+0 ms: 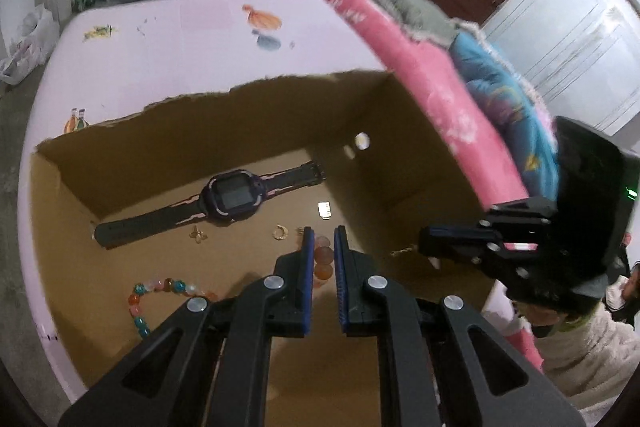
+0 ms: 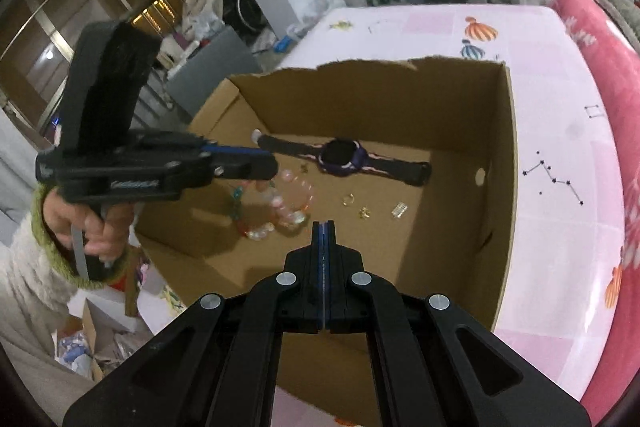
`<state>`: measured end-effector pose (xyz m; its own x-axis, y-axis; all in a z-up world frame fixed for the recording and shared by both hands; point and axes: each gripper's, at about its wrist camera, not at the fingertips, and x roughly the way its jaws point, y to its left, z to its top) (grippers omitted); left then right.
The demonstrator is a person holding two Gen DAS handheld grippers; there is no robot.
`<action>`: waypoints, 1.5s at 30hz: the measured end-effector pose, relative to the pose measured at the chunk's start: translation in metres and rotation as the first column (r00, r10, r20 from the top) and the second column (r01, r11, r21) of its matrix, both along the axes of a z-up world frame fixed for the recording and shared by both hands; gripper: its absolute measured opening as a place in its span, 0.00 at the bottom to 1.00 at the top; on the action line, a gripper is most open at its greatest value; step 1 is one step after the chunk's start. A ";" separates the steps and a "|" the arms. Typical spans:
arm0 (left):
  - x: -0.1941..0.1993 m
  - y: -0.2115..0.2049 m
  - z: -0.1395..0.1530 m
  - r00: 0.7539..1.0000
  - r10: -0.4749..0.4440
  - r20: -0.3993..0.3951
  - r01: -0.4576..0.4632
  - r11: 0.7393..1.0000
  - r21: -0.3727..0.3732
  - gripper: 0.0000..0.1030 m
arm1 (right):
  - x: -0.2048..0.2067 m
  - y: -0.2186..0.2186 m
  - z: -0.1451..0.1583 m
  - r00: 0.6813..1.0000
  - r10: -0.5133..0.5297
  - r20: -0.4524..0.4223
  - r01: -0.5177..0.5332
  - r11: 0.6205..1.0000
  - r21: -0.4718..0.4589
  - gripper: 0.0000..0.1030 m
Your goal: Organize jewelry
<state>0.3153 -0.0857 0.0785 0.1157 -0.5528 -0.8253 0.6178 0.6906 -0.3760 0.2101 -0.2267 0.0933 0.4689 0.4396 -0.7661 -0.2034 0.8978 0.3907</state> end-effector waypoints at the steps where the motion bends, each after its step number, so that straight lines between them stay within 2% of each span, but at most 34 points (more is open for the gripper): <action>1: 0.003 -0.005 -0.004 1.000 -0.005 -0.015 0.005 1.000 0.017 0.09 | 0.000 -0.001 0.001 1.000 0.003 -0.002 -0.003 1.000 -0.001 0.00; 3: 0.004 -0.009 -0.009 0.999 -0.017 -0.031 0.018 0.999 0.044 0.09 | 0.000 -0.003 0.000 1.000 0.004 -0.004 -0.004 1.000 -0.001 0.00; 7: 0.002 -0.022 -0.014 0.996 -0.056 -0.069 0.058 0.998 0.033 0.09 | -0.001 -0.010 0.003 1.000 -0.004 -0.002 0.004 1.000 0.006 0.00; 9: 0.000 -0.027 -0.014 0.991 -0.079 -0.104 0.078 0.997 -0.009 0.09 | -0.001 -0.014 0.006 1.000 -0.007 0.001 0.007 1.000 0.006 0.00; 11: -0.002 -0.032 -0.016 0.979 -0.109 -0.174 0.097 0.992 -0.078 0.09 | -0.001 -0.017 0.008 1.000 -0.014 0.009 0.014 1.000 -0.004 0.00; 12: -0.003 -0.035 -0.017 0.973 -0.121 -0.196 0.106 0.991 -0.088 0.09 | -0.002 -0.019 0.008 1.000 -0.021 0.012 0.021 1.000 -0.011 0.00; 17: -0.005 -0.050 -0.046 0.957 -0.129 -0.262 0.140 0.990 0.025 0.10 | 0.002 -0.024 0.006 0.999 -0.040 0.008 0.040 0.999 -0.011 0.00; 20: -0.004 -0.049 -0.050 0.955 -0.120 -0.273 0.136 0.990 0.040 0.10 | 0.005 -0.024 0.005 0.999 -0.038 0.002 0.038 0.999 -0.012 0.00; 25: -0.007 -0.041 -0.033 0.971 -0.105 -0.214 0.116 0.993 0.036 0.23 | 0.015 -0.024 0.001 0.999 -0.032 -0.022 0.032 0.999 -0.005 0.00; 32: -0.019 -0.015 0.004 0.994 -0.067 -0.082 0.068 0.998 0.014 0.52 | 0.023 -0.021 0.001 0.998 -0.033 -0.053 0.032 0.999 -0.016 0.07; 35: -0.024 0.005 0.019 0.999 -0.038 -0.036 0.038 0.999 -0.006 0.56 | 0.021 -0.023 0.005 0.998 -0.045 -0.038 0.044 0.999 -0.027 0.13; 38: -0.034 0.030 0.040 0.999 0.020 0.047 -0.018 0.999 -0.034 0.63 | 0.015 -0.026 0.012 0.998 -0.060 -0.010 0.060 0.997 -0.039 0.19; 41: -0.046 0.055 0.061 0.988 0.081 0.131 -0.073 0.995 -0.070 0.72 | 0.001 -0.034 0.027 0.994 -0.094 0.049 0.096 0.995 -0.036 0.32; 42: -0.050 0.066 0.067 0.982 0.105 0.155 -0.093 0.992 -0.084 0.74 | -0.005 -0.038 0.033 0.990 -0.114 0.076 0.117 0.993 -0.034 0.40; 45: -0.062 0.100 0.077 0.953 0.211 0.218 -0.185 0.974 -0.131 0.84 | -0.026 -0.053 0.049 0.969 -0.193 0.155 0.196 0.981 -0.007 0.58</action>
<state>0.2538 0.0139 0.1556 0.4108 -0.5836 -0.7005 0.5509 0.7711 -0.3193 0.1839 -0.2798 0.1424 0.6557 0.3125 -0.6873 -0.0799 0.9339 0.3484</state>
